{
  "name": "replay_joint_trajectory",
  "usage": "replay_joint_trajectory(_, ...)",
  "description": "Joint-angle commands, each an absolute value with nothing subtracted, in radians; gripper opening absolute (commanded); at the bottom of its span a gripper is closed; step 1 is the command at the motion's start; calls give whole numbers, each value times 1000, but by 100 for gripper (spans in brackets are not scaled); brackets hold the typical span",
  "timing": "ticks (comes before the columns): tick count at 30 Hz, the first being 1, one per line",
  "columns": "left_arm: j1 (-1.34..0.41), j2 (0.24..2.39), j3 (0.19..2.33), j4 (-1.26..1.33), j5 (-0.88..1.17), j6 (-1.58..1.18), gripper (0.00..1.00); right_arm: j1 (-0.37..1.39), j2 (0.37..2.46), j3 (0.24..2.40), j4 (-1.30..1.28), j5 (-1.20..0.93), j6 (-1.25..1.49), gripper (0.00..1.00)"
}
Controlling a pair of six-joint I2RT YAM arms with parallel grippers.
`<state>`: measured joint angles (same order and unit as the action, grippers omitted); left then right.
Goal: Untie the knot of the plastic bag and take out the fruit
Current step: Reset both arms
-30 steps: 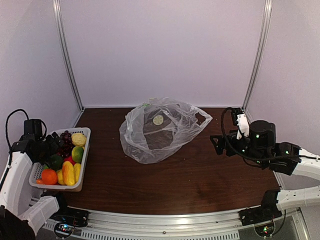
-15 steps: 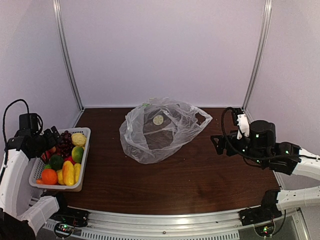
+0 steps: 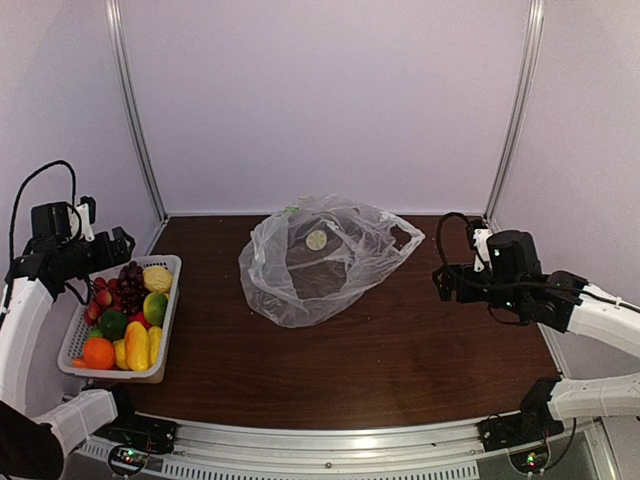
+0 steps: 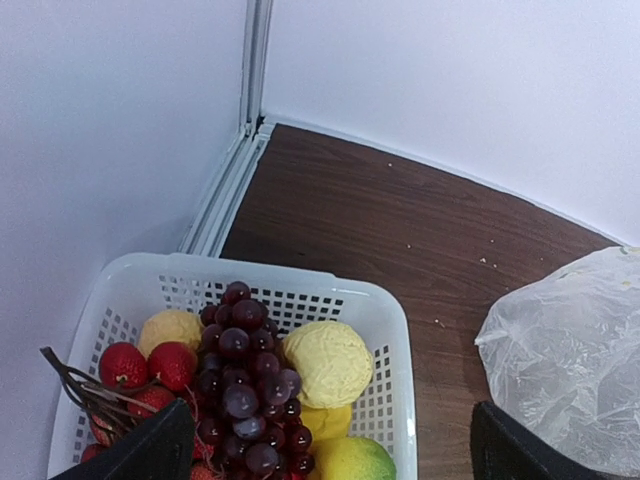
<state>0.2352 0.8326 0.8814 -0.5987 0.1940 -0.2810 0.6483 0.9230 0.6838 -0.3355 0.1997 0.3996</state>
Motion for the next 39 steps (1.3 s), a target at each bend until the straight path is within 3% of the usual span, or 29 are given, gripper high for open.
replay_joint_trajectory(1,241,781,873,-484,238,-197,98,513,898,692,-365,116,399,100)
replay_joint_trajectory(12,241,667,744,-336,355,-227,98,182,732,612,-283,84,356,100)
replay_joint_trajectory(26,233,646,730,-336,327,-198,98,166,522,524,-229,172,284,100)
replay_joint_trajectory(39,234,636,737,-361,265,-176,98,165,524,520,-221,161,276,100)
